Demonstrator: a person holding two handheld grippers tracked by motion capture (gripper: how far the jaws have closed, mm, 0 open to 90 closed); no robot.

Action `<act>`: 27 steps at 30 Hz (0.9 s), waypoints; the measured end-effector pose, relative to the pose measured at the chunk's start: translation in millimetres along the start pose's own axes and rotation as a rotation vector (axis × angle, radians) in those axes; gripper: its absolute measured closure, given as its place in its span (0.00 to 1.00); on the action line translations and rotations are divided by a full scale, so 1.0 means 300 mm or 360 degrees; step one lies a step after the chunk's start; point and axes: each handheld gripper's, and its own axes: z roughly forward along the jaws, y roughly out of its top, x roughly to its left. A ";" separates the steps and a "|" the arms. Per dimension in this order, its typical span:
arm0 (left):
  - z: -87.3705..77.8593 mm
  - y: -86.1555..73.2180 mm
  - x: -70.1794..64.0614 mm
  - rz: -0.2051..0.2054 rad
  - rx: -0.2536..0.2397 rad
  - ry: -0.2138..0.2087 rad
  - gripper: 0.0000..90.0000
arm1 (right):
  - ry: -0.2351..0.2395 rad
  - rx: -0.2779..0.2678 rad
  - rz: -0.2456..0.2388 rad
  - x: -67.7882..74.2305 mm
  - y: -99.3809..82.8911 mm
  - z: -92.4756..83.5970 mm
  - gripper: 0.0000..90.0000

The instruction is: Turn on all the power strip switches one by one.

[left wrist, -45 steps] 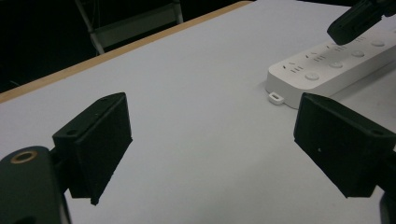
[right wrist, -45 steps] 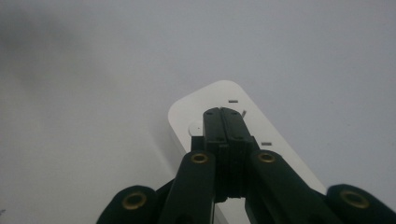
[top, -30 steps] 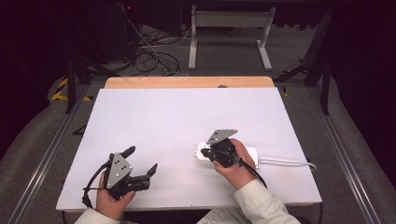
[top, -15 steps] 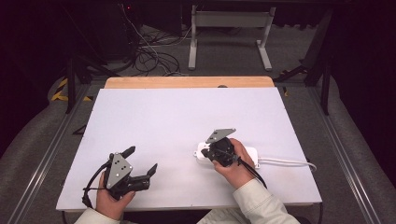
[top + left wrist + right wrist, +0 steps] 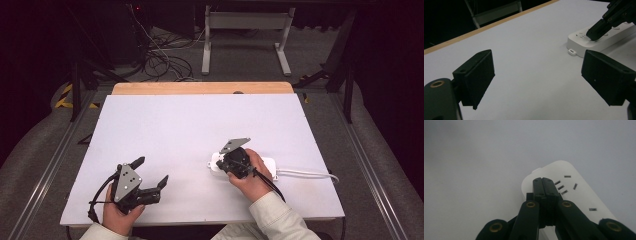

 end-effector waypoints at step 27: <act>0.007 0.000 -0.008 0.0014 0.0023 0.0008 0.13 | -0.0033 0.0028 0.0053 0.008 -0.003 0.013 1.00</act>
